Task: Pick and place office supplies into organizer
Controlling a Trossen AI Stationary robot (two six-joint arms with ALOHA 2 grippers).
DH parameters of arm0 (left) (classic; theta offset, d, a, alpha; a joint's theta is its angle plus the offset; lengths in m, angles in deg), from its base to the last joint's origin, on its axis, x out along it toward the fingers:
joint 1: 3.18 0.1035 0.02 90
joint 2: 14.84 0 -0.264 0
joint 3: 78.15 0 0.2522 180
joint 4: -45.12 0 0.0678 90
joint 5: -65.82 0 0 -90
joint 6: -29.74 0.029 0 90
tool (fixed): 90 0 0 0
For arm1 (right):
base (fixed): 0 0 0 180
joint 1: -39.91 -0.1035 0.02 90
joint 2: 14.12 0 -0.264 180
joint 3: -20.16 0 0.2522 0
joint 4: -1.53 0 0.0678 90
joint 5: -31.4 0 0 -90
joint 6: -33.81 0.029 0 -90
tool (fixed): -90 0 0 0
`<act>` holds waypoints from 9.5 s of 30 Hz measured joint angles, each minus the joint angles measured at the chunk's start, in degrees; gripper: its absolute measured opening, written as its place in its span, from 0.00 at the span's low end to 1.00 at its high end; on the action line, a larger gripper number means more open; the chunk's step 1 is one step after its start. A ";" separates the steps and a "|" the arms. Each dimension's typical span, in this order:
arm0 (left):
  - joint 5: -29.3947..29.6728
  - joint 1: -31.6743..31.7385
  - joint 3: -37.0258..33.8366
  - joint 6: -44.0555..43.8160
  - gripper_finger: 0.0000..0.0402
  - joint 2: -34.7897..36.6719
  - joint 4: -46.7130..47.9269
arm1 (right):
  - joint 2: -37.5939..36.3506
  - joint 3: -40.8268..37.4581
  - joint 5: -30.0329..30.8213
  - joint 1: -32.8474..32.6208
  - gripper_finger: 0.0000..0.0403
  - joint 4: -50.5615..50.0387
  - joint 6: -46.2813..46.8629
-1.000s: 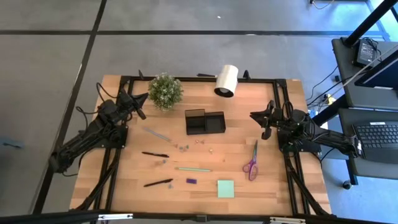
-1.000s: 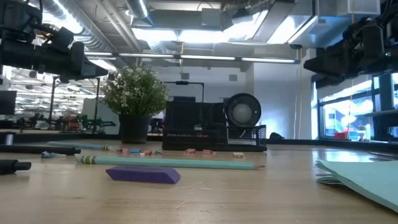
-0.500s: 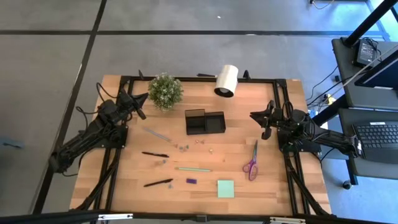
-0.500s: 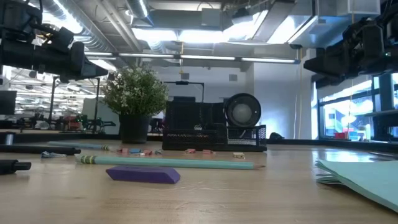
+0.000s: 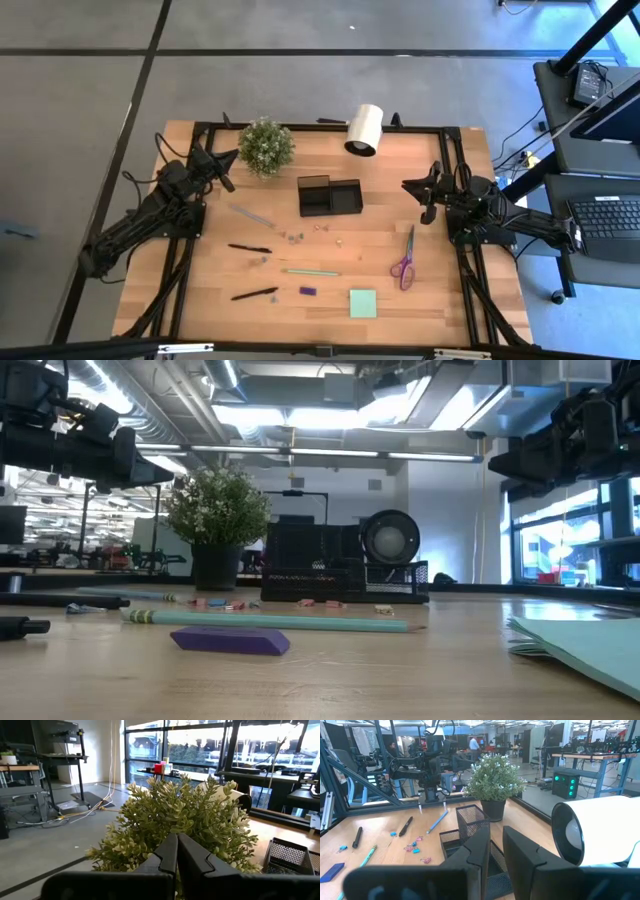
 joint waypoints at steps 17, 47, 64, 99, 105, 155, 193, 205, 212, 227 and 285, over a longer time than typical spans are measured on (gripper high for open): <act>0.00 0.00 0.00 0.00 0.02 0.01 0.00 | 0.00 0.00 -0.01 -0.01 0.15 0.01 -0.01; 0.00 0.00 0.00 0.00 0.02 0.00 0.00 | 0.00 0.01 0.00 0.00 0.15 0.01 0.00; 0.00 -0.01 0.00 0.00 0.02 -0.01 0.00 | 0.00 0.02 0.01 0.01 0.15 0.02 0.01; -10.20 -0.15 0.40 -3.94 0.22 -0.01 -11.51 | 0.00 0.00 0.08 0.00 0.15 0.02 -4.63; -15.72 -4.24 5.10 -1.84 0.25 -0.70 -14.24 | 0.02 0.02 0.08 0.01 0.15 0.02 -4.63; 24.10 -72.61 71.04 -18.30 0.32 -96.74 15.66 | 0.02 0.02 0.04 -0.01 0.15 -0.01 0.16; 15.65 -74.48 71.08 -25.92 0.32 -111.57 21.98 | 0.02 -0.01 0.04 -0.01 0.15 -0.01 0.02; 15.21 -73.04 71.08 -24.24 0.32 -111.57 21.82 | 0.02 0.00 0.03 0.00 0.15 -0.01 -0.02; 14.40 -73.08 71.08 -23.98 0.32 -111.57 21.78 | 0.02 -0.01 0.04 -0.01 0.15 -0.03 -0.02; 12.20 -73.28 73.99 -23.34 0.32 -116.89 20.00 | 0.01 0.02 0.01 -0.01 0.15 -0.27 -0.03; 18.91 -75.61 76.94 -21.99 0.17 -114.83 22.71 | 0.00 0.01 0.04 0.00 0.15 -0.44 -0.02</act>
